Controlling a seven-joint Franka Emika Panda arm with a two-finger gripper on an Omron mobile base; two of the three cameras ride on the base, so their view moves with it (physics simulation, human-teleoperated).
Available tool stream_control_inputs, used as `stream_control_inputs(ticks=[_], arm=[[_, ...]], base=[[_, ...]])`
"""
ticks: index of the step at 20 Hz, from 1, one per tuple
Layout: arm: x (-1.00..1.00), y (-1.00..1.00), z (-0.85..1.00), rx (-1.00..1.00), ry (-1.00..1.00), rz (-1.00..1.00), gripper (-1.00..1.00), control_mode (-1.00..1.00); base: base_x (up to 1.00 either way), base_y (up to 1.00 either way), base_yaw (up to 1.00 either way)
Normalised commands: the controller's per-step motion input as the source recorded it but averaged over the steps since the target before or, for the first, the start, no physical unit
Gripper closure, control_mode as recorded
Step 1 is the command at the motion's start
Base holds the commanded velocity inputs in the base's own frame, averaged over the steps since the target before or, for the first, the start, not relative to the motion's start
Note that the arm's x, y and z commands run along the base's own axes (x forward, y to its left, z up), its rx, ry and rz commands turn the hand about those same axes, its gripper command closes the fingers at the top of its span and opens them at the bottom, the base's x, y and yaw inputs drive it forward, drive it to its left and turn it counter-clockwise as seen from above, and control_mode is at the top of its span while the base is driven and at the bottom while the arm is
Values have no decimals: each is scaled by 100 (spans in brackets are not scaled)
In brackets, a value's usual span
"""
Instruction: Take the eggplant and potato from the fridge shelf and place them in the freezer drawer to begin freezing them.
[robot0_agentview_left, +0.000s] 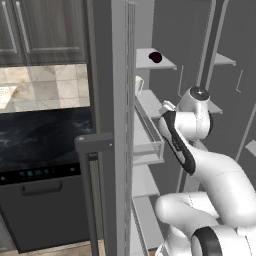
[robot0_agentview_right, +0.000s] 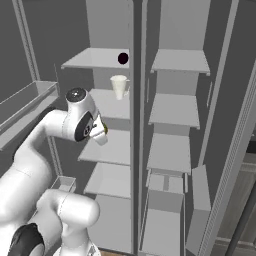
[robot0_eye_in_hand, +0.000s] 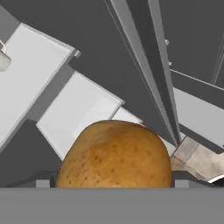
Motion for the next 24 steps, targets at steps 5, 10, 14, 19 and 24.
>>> stream_control_inputs(ticks=[5, 10, 14, 19, 24], arm=[[-77, -15, 0, 3, 0, -6, 100, -100], [-64, -26, 0, 3, 0, -3, 100, -100], [-20, 1, 0, -1, 3, -2, 100, -100], [0, 9, 0, -2, 0, 2, 100, -100], [-20, 0, -15, 0, 0, 0, 100, -100]], base=[[0, 0, 0], [0, 0, 0], [0, 0, 0], [0, 0, 0], [0, 0, 0]])
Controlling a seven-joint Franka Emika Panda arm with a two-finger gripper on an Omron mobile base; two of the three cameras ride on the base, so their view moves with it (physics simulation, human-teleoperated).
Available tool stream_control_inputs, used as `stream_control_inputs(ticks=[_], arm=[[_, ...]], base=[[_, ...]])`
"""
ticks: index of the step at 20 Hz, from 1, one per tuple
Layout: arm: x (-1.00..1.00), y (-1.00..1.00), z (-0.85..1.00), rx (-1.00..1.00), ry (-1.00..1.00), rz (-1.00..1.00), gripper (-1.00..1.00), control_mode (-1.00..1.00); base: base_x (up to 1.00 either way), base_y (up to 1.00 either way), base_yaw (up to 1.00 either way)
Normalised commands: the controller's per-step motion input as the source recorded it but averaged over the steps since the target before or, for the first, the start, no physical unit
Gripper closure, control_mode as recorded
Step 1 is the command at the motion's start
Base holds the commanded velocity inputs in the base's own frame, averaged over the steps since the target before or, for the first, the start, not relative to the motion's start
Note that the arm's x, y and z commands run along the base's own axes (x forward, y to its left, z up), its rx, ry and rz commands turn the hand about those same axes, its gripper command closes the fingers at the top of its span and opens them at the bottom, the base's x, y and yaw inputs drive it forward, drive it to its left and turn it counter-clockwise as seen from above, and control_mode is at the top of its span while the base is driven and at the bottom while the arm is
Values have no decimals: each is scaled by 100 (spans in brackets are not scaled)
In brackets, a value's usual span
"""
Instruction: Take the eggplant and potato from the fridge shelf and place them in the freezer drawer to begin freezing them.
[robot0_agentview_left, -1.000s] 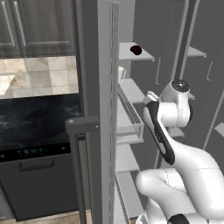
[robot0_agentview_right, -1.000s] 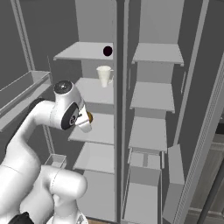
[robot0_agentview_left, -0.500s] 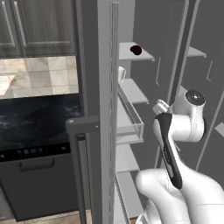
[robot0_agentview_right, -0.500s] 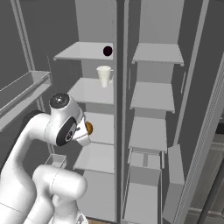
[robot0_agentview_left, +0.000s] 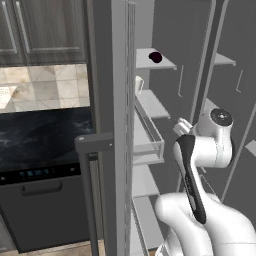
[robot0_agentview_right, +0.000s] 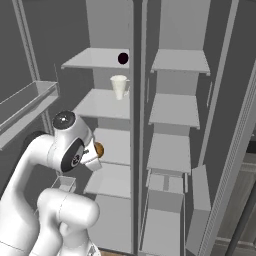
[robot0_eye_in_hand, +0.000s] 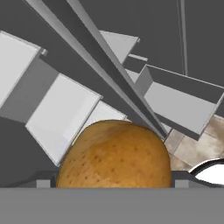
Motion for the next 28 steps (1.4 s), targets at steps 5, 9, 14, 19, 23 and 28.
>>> stream_control_inputs(ticks=[5, 9, 14, 19, 23, 28], arm=[[-11, 0, -4, 0, 0, 0, 100, 100], [0, 0, 0, 0, 0, 0, 100, 100], [0, 0, 0, 0, 0, 0, 100, 100], [0, 0, 0, 0, 0, 0, 100, 100], [0, 0, 0, 0, 0, 0, 100, 100], [0, 0, 0, 0, 0, 0, 100, 100]], base=[[-70, 0, 0], [-100, -5, 0], [-65, -7, 0], [-1, -23, -5], [22, -31, -14], [29, -18, -12]])
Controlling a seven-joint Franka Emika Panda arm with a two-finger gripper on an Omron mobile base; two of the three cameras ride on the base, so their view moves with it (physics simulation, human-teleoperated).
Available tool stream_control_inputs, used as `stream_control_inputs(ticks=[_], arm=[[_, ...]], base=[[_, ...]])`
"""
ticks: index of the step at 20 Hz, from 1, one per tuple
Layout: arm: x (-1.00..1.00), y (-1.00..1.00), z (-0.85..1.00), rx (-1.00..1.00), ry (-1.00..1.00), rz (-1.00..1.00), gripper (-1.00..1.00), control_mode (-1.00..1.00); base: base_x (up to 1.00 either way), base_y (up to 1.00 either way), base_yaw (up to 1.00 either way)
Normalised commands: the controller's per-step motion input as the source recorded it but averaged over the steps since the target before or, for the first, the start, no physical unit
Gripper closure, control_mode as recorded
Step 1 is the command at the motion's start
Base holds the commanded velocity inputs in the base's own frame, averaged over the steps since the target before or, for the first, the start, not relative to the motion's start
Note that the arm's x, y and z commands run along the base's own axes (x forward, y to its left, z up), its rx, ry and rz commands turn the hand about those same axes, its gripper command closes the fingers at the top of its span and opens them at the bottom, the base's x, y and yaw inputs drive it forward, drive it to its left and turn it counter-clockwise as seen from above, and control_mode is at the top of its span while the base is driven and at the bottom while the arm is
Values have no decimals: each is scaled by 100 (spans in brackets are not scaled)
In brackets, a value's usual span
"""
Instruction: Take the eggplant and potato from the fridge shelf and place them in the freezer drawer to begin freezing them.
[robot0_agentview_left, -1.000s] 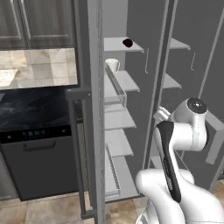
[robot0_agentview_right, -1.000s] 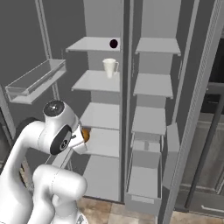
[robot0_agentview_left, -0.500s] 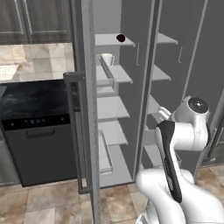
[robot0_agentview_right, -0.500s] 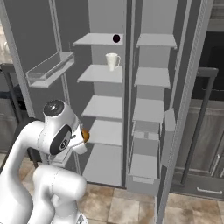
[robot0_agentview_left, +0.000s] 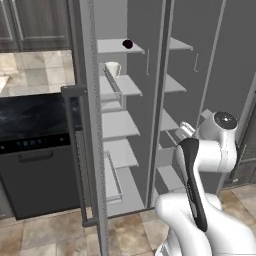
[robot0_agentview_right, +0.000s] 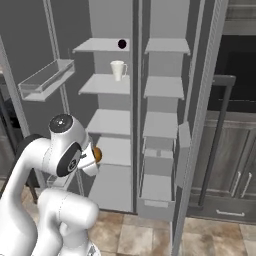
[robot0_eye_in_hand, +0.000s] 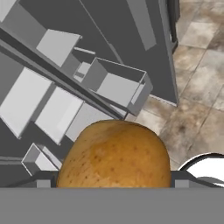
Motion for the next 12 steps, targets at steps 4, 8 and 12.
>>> stream_control_inputs(ticks=[4, 8, 12], arm=[[0, 0, 0, 0, 0, 0, 100, 100], [0, 0, 0, 0, 0, 0, 100, 100], [0, 0, 0, 0, 0, 0, 100, 100]], base=[[56, -12, -2], [51, -6, -2], [12, -19, -1]])
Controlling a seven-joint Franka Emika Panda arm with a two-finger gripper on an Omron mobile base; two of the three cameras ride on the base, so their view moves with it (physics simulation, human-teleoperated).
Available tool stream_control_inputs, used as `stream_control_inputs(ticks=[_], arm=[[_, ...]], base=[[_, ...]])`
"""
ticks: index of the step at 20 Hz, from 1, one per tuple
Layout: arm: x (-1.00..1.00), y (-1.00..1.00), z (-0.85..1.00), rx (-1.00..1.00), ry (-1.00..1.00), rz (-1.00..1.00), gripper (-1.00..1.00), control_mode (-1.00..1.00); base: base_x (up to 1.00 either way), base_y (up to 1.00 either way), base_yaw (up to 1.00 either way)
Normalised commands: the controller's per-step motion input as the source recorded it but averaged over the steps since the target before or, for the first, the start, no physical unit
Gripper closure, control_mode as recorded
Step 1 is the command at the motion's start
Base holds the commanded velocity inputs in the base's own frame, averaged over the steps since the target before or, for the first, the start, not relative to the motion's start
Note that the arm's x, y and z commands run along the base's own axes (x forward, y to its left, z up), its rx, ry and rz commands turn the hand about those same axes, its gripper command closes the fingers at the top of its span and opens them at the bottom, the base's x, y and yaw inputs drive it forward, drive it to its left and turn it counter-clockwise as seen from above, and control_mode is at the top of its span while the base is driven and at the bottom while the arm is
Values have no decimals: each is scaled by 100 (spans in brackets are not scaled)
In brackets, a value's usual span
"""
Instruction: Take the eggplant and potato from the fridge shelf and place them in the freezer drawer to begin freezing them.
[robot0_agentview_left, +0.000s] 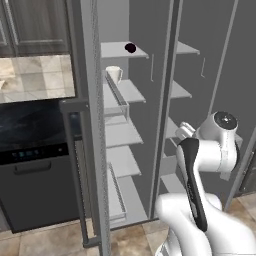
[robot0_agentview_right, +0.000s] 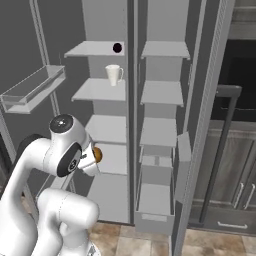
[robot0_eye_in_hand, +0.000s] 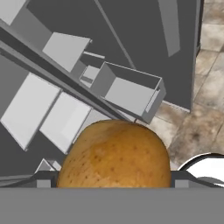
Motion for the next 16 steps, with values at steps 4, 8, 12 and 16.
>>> stream_control_inputs(ticks=[4, 8, 12, 16], arm=[[0, 0, 0, 0, 0, 0, 100, 100], [0, -31, -35, 2, 1, -3, 100, -100], [0, -70, -57, 7, 6, -6, 100, -100], [11, -73, -74, 6, 10, -8, 100, -100]], base=[[0, -14, -4], [0, -4, -1], [0, 0, 0], [0, 0, 0]])
